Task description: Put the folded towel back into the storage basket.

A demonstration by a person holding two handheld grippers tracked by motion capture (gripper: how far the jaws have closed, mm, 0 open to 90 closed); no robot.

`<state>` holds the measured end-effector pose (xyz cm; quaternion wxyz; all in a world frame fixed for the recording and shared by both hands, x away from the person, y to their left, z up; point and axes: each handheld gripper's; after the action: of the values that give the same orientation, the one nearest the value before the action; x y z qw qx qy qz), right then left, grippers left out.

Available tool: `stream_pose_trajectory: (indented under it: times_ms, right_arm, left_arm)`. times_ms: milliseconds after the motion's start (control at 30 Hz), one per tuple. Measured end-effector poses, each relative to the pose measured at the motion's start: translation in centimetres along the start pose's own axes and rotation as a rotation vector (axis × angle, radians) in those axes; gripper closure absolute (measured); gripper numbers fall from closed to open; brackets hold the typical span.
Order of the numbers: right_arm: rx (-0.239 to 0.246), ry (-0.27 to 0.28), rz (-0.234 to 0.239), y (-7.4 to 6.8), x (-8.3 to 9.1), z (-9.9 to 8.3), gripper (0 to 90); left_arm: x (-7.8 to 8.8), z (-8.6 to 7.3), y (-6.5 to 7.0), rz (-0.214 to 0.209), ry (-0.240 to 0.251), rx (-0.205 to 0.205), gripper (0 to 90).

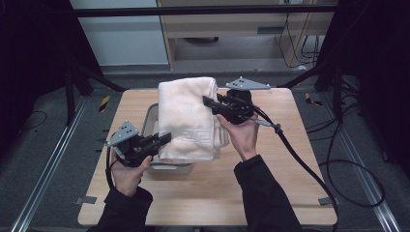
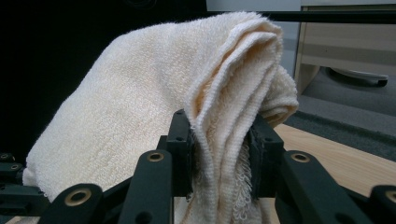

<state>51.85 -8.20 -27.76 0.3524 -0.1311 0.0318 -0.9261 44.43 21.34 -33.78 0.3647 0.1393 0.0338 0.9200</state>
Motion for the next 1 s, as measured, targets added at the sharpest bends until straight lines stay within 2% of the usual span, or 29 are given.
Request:
stream_pose_trajectory:
  times_ms: [667,1000]
  right_arm:
    - [-0.005,-0.003,0.027,-2.1,-4.3,0.2,67.0]
    - [-0.014,-0.02,0.03,-2.8,-6.6,-0.2,67.0]
  left_arm:
    - [2.4,0.0,-2.5,0.1,0.007,-0.008,77.6]
    - [2.8,-0.5,-4.0,0.139,-0.002,-0.002,77.6]
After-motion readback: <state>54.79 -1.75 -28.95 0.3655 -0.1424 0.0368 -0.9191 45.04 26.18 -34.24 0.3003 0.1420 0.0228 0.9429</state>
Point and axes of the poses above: each handheld gripper's, and its own axes: x roughly backward along the jaws, z roughly out of its top, y roughly to its right, and after that the axes turned 4 degrees about y, right-handed
